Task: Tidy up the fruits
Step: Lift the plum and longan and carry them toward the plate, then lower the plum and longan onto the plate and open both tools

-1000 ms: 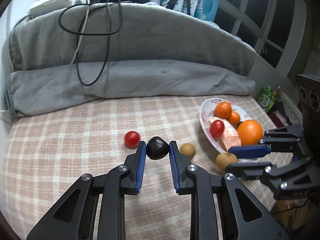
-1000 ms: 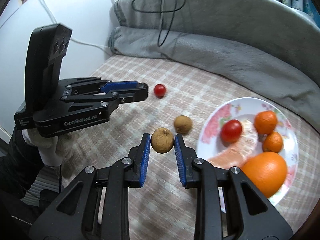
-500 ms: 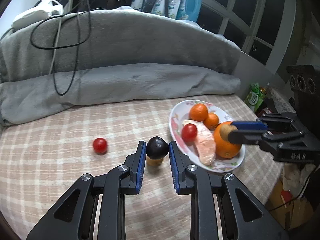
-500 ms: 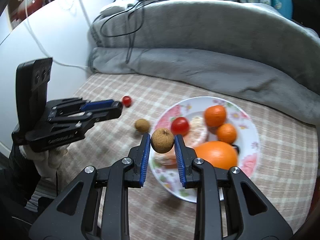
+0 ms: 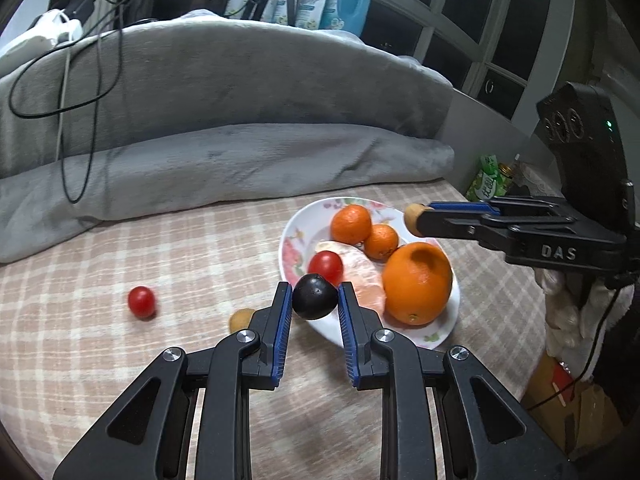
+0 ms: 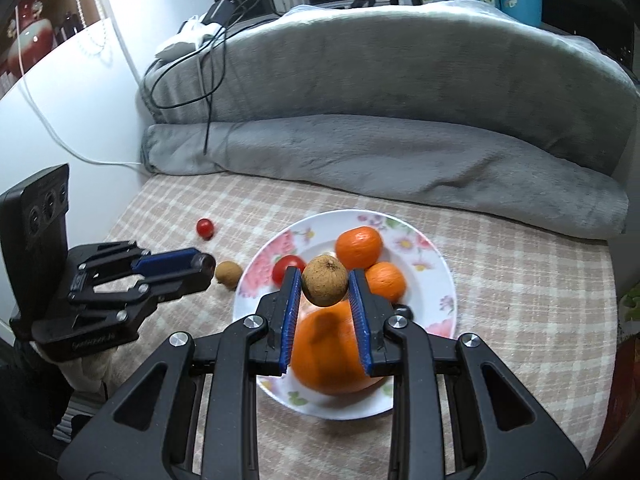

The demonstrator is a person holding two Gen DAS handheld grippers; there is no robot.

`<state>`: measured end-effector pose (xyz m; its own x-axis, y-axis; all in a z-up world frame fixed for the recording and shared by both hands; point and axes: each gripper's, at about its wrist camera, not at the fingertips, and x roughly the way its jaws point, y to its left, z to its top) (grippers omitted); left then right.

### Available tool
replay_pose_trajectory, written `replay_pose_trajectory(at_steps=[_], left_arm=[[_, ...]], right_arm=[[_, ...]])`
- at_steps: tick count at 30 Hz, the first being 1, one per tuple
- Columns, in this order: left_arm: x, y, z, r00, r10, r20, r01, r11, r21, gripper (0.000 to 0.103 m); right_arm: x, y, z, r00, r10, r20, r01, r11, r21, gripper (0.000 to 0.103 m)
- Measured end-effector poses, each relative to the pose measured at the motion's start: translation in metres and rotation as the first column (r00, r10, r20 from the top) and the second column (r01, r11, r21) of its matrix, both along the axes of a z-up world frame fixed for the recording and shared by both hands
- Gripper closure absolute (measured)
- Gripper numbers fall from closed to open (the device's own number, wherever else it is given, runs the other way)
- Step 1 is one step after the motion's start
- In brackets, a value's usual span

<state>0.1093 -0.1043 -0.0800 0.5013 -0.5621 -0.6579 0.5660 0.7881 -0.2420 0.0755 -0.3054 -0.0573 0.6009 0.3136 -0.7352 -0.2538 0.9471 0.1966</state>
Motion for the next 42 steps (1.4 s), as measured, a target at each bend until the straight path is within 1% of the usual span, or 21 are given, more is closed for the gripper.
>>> replay_pose_trajectory(at_steps=[15, 21, 28, 29, 30, 31, 32, 34, 36, 37, 38, 42], left_arm=[[0.002, -0.024, -0.003, 0.999, -0.044, -0.013, 0.044, 0.999, 0.003, 0.081], [0.0, -0.032, -0.003, 0.998, -0.068, -0.007, 0.068, 0.998, 0.011, 0.081], [-0.001, -0.037, -0.004, 0.997, -0.074, -0.002, 0.074, 0.997, 0.016, 0.08], [-0.002, -0.038, -0.005, 0.997, -0.075, 0.0, 0.075, 0.997, 0.018, 0.074], [-0.002, -0.038, -0.005, 0.997, -0.077, 0.002, 0.077, 0.997, 0.019, 0.063], [-0.003, -0.039, -0.005, 0.997, -0.078, 0.003, 0.078, 0.997, 0.018, 0.059], [-0.003, -0.039, -0.005, 0.997, -0.081, 0.004, 0.081, 0.997, 0.016, 0.056], [-0.003, -0.04, -0.004, 0.997, -0.082, 0.008, 0.082, 0.996, 0.019, 0.054], [-0.003, -0.04, -0.004, 0.997, -0.08, 0.008, 0.08, 0.997, 0.019, 0.047], [-0.004, -0.04, -0.004, 0.997, -0.08, 0.009, 0.079, 0.997, 0.019, 0.046], [-0.004, -0.04, -0.004, 0.997, -0.079, 0.01, 0.079, 0.997, 0.02, 0.045], [-0.005, -0.038, -0.003, 0.997, -0.07, 0.016, 0.069, 0.997, 0.027, 0.037]], right_arm=[[0.014, -0.006, -0.008, 1.0, -0.017, -0.022, 0.017, 1.0, 0.006, 0.077], [0.016, -0.008, -0.008, 0.999, -0.026, -0.021, 0.026, 1.0, 0.011, 0.077], [0.016, -0.012, -0.006, 0.999, -0.044, -0.014, 0.044, 0.999, 0.022, 0.076], [0.016, -0.012, -0.006, 0.999, -0.048, -0.012, 0.048, 0.999, 0.022, 0.067], [0.015, -0.013, -0.005, 0.999, -0.053, -0.005, 0.053, 0.998, 0.02, 0.061], [0.014, -0.014, -0.004, 0.998, -0.059, 0.005, 0.059, 0.998, 0.018, 0.047], [0.013, -0.014, -0.003, 0.998, -0.064, 0.014, 0.064, 0.998, 0.015, 0.042], [0.013, -0.015, -0.001, 0.998, -0.068, 0.016, 0.068, 0.998, 0.016, 0.041], [0.014, -0.016, -0.001, 0.997, -0.071, 0.018, 0.071, 0.997, 0.019, 0.036], [0.013, -0.016, -0.001, 0.997, -0.074, 0.022, 0.073, 0.997, 0.019, 0.03], [0.013, -0.016, 0.0, 0.997, -0.074, 0.027, 0.074, 0.997, 0.019, 0.025], [0.011, -0.015, 0.002, 0.996, -0.08, 0.035, 0.08, 0.997, 0.008, 0.019]])
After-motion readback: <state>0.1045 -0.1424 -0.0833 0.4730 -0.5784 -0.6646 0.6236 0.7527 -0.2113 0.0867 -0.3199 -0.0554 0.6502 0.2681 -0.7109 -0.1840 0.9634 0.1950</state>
